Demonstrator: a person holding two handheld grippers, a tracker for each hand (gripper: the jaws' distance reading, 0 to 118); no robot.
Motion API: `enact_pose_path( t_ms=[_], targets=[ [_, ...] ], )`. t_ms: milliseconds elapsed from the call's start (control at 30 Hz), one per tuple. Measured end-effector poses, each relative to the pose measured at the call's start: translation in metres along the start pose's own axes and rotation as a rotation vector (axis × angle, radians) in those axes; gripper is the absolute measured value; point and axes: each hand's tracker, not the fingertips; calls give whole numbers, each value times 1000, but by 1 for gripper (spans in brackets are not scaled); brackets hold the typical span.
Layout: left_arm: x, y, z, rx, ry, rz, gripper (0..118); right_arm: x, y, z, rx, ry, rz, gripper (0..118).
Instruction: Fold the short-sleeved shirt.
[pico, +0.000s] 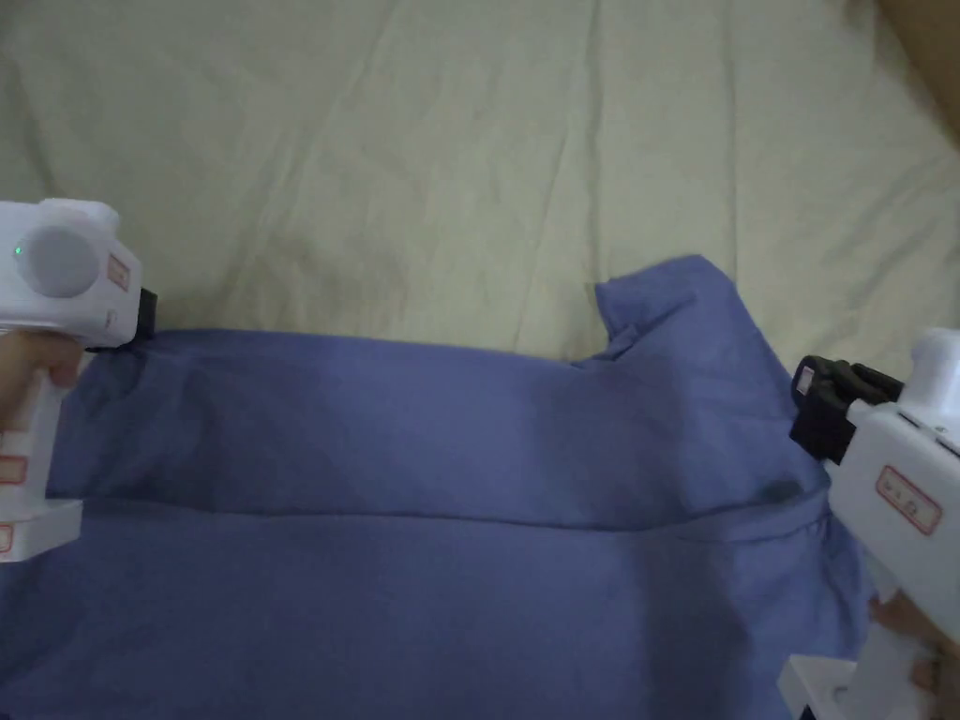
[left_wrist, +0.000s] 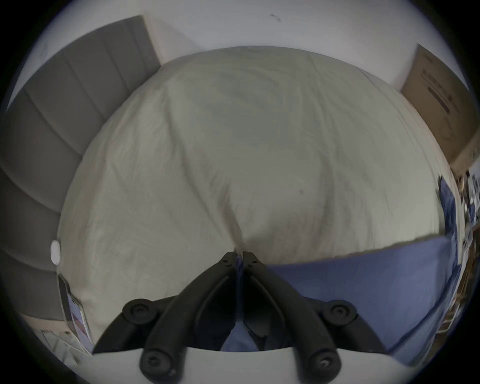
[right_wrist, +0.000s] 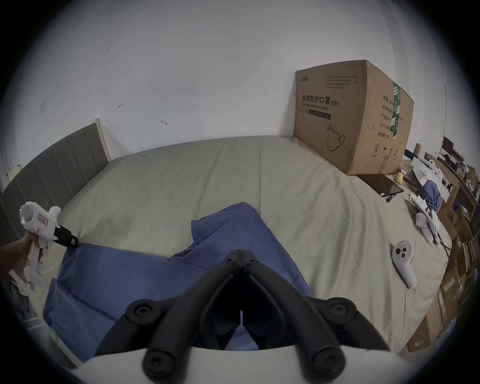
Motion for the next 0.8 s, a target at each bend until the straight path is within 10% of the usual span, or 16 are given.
enact_pose_path(
  t_ms=[200, 300, 400, 667, 800],
  targets=[
    [-16, -5, 46, 170, -66, 81, 1, 17, 44, -37, -74, -19, 6, 4],
    [-19, -10, 65, 218, -93, 100, 1, 27, 69, -65, -207, 12, -11, 44],
    [-19, -13, 74, 228, -113, 121, 1, 30, 80, -96, -328, -5, 6, 115],
    [-33, -14, 58, 202, -137, 171, 1, 38, 48, -171, -563, -174, 53, 112],
    [-36, -15, 51, 192, -146, 188, 1, 38, 29, -183, -607, -144, -4, 47]
  ],
)
